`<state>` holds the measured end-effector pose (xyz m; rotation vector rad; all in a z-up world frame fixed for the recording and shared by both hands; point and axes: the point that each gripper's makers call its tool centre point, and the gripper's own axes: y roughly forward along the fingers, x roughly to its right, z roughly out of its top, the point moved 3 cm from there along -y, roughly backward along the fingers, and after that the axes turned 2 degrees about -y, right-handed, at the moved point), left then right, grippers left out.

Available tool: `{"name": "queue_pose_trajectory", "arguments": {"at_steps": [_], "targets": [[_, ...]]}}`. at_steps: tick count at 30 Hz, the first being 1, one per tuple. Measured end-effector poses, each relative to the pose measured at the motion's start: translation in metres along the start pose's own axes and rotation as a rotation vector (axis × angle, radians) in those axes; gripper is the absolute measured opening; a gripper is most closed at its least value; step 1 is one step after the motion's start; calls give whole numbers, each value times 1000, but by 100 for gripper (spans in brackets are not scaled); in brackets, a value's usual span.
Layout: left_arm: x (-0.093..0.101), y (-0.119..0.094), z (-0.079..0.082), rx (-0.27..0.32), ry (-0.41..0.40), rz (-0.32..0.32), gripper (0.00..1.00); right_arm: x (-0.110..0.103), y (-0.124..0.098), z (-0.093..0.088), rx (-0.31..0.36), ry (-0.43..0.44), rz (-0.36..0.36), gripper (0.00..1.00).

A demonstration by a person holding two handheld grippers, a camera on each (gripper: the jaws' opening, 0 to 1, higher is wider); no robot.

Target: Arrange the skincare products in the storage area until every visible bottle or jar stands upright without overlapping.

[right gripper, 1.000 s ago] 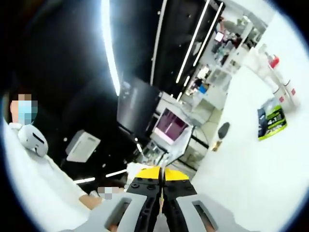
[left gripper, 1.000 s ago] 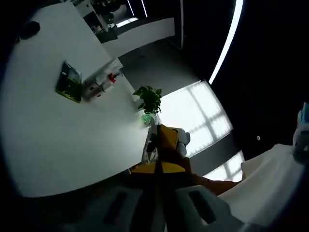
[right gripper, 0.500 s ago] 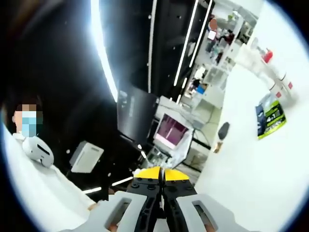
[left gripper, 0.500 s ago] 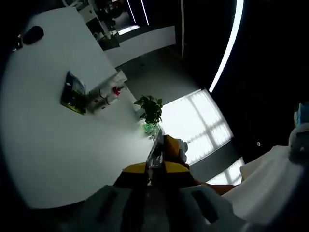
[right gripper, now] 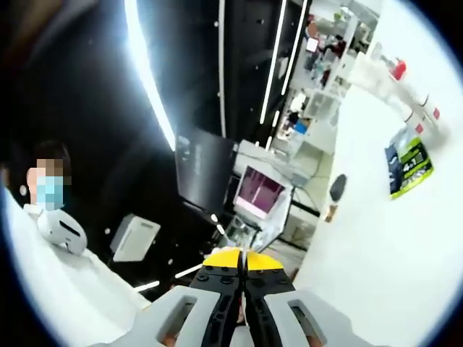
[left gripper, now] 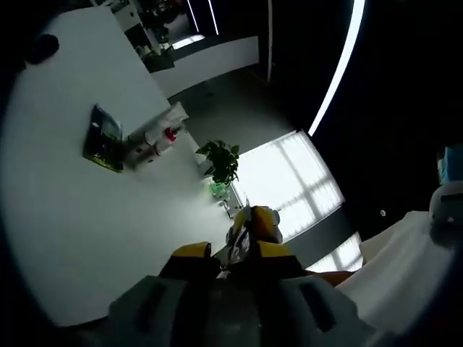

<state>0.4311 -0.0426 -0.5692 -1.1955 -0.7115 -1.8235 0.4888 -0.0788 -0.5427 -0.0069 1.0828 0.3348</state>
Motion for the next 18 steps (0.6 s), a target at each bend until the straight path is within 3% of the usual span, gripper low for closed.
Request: {"name": "queue_pose_trajectory", "arguments": {"at_steps": [2, 7, 11, 13, 18], "targets": [[-1, 1, -2, -19, 7, -6, 0, 1, 0, 1, 6, 1, -3, 0], [-6, 2, -3, -9, -52, 1, 0, 5, 1, 1, 5, -7, -21, 0], [-6, -1, -3, -10, -72, -4, 0, 13, 2, -1, -20, -48, -58, 0], [-6, -3, -3, -5, -83, -6, 0, 16, 4, -2, -34, -108, -81, 0], [-12, -9, 0, 5, -102, 12, 0, 21, 6, -7, -68, -135, -118, 9]]}}
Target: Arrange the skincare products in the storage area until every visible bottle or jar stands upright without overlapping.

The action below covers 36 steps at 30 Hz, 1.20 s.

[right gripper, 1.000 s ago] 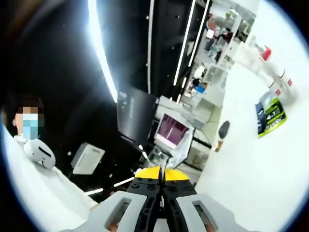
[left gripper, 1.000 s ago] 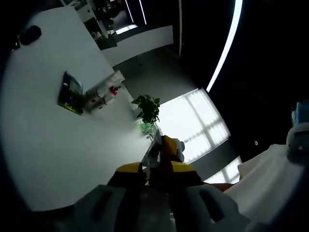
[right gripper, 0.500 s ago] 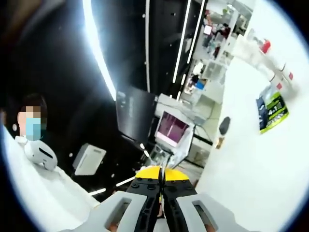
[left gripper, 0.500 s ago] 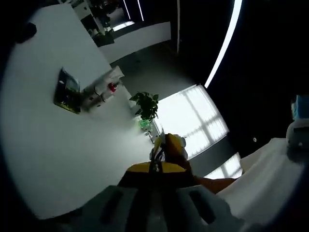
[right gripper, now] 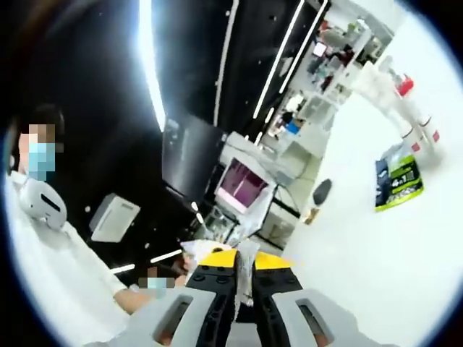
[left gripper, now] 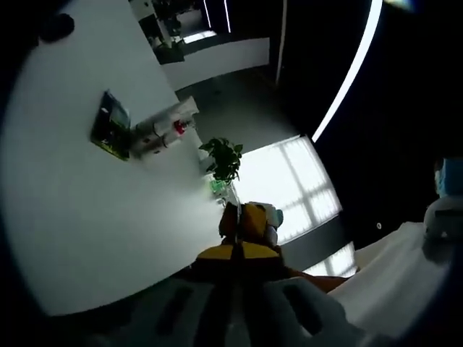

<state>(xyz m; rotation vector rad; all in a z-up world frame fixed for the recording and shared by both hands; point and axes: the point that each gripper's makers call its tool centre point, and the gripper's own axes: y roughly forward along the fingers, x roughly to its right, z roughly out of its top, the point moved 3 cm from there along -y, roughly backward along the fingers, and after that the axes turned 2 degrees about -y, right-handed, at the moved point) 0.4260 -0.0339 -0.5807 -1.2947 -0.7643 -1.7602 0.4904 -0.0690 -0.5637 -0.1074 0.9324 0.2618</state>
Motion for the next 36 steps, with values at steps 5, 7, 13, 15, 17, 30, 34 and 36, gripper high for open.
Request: {"name": "queue_pose_trajectory", "arguments": {"at_steps": [5, 7, 13, 15, 17, 30, 34, 36], "targets": [[-12, -8, 18, 35, -15, 22, 0, 7, -8, -2, -29, -77, -85, 31], [-18, -12, 26, 45, -24, 32, 0, 11, -20, -1, -50, -145, -140, 33], [-41, -20, 63, 105, -36, 91, 0, 38, -65, -24, -283, -377, -371, 44], [-54, -20, 75, 118, -48, 131, 0, 49, -86, -36, -377, -465, -461, 46], [-64, -20, 87, 127, -54, 148, 0, 60, -103, -43, -435, -529, -533, 47], [-125, -3, 142, 175, -85, 344, 0, 89, -116, -65, -604, -895, -666, 45], [-146, 6, 159, 187, -99, 389, 0, 92, -121, -65, -616, -873, -672, 40], [-155, 11, 167, 195, -103, 408, 0, 93, -121, -63, -612, -866, -676, 41]]}}
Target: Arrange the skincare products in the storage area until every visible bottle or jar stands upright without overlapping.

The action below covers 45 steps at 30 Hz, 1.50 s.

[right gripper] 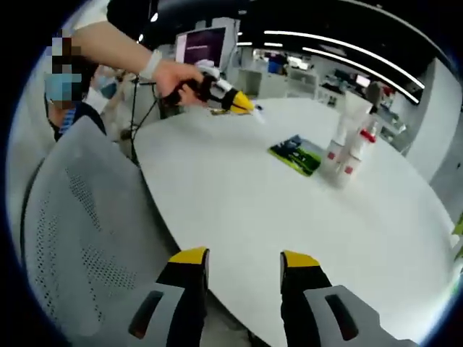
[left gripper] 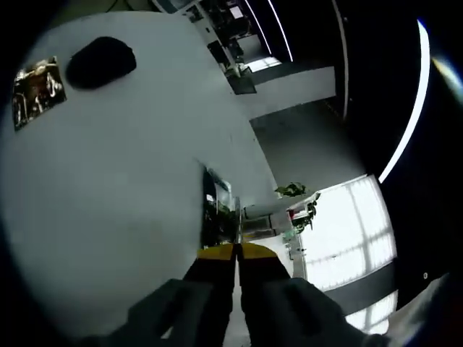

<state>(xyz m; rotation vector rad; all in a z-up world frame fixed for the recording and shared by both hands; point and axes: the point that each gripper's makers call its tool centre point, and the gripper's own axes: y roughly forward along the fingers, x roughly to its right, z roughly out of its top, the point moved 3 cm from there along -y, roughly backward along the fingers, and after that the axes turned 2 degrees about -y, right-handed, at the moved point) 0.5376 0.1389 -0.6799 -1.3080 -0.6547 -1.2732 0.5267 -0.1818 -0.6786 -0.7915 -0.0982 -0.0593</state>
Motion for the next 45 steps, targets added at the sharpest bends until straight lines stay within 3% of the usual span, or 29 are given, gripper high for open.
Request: {"name": "queue_pose_trajectory", "arguments": {"at_steps": [3, 9, 11, 14, 16, 20, 22, 30, 45], "targets": [[-21, 18, 15, -7, 18, 100, 0, 2, 0, 0, 1, 9, 0, 41], [-27, 47, 35, -56, 81, 151, 0, 4, 2, 3, 15, -10, 18, 40], [-24, 57, 38, -101, 140, 154, 0, 7, 2, 4, 17, -13, 18, 40], [-32, 65, 42, -154, 225, 218, 0, 6, 2, 2, 8, 10, 20, 40], [-34, 70, 45, -143, 206, 220, 0, 6, 3, 3, 12, 3, 21, 40], [-43, 71, 48, -150, 200, 262, 0, 2, 4, 2, -1, -15, 36, 40], [-48, 69, 49, -165, 252, 305, 0, 1, 4, 0, -15, -23, 39, 40], [-45, 70, 54, -166, 212, 295, 0, 0, 5, 0, -16, -32, 41, 40], [-45, 64, 58, -184, 230, 337, 2, 0, 4, 0, -16, -49, 39, 39]]}}
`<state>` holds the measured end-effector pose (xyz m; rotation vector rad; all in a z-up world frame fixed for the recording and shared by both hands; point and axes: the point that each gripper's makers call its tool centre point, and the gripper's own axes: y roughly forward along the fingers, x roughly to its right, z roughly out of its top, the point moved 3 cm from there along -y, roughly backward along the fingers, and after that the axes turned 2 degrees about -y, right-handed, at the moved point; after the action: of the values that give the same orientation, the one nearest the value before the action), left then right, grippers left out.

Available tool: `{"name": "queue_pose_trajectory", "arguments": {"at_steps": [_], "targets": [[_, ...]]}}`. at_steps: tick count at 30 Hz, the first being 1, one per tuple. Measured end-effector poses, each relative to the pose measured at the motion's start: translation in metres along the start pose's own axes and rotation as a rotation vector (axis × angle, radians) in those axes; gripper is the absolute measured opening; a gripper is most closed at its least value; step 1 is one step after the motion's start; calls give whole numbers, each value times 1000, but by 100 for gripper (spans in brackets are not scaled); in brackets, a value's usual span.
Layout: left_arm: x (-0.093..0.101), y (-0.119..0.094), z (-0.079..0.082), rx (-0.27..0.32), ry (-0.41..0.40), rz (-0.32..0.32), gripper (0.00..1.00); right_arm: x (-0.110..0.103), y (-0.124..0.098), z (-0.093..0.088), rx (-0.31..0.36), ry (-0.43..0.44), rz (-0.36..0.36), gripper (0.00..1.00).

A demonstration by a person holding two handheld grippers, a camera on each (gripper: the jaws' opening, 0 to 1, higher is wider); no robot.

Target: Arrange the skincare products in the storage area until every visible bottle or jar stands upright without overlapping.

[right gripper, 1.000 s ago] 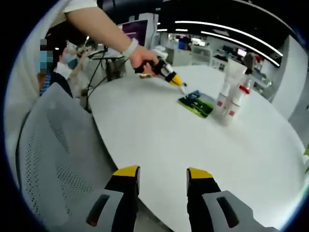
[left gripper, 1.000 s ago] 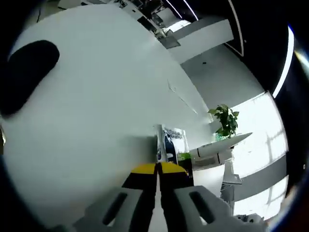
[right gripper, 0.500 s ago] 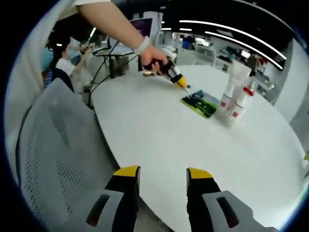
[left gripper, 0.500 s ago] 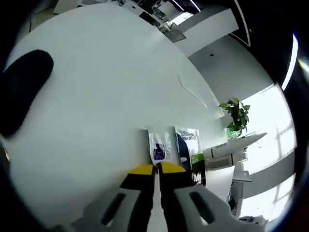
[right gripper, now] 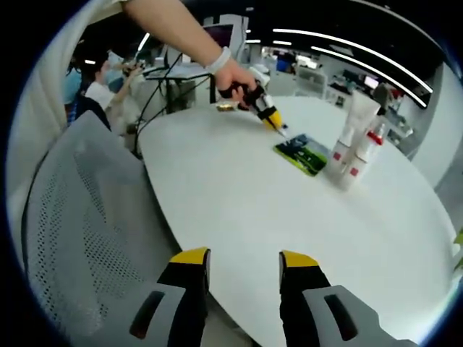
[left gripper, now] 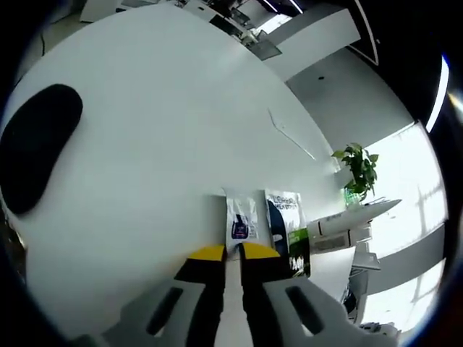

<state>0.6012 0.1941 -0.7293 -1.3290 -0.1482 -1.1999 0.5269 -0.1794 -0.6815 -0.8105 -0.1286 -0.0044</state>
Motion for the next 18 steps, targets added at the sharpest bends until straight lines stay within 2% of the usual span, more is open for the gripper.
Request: {"name": "queue_pose_trajectory", "arguments": {"at_steps": [2, 6, 13, 14, 15, 16, 18], "targets": [[0, -1, 1, -2, -1, -1, 4, 0, 0, 0, -2, -3, -1, 39], [5, -3, 5, 19, -10, -20, 16, 1, -1, 1, 3, -7, -5, 38], [2, -16, 9, 42, 14, 7, 28, 0, -1, 1, 0, -19, -3, 37], [2, -18, 10, 44, 36, 3, 27, 1, -1, 1, 3, -22, -4, 37], [7, -22, 12, 52, 95, -38, 26, 0, -1, 1, 3, -21, -2, 37], [10, -27, 14, 67, 112, -50, 26, 0, -1, 1, 2, -20, -1, 37], [16, -41, 21, 119, 201, -48, 29, 0, -1, 1, 3, -21, 0, 37]]}}
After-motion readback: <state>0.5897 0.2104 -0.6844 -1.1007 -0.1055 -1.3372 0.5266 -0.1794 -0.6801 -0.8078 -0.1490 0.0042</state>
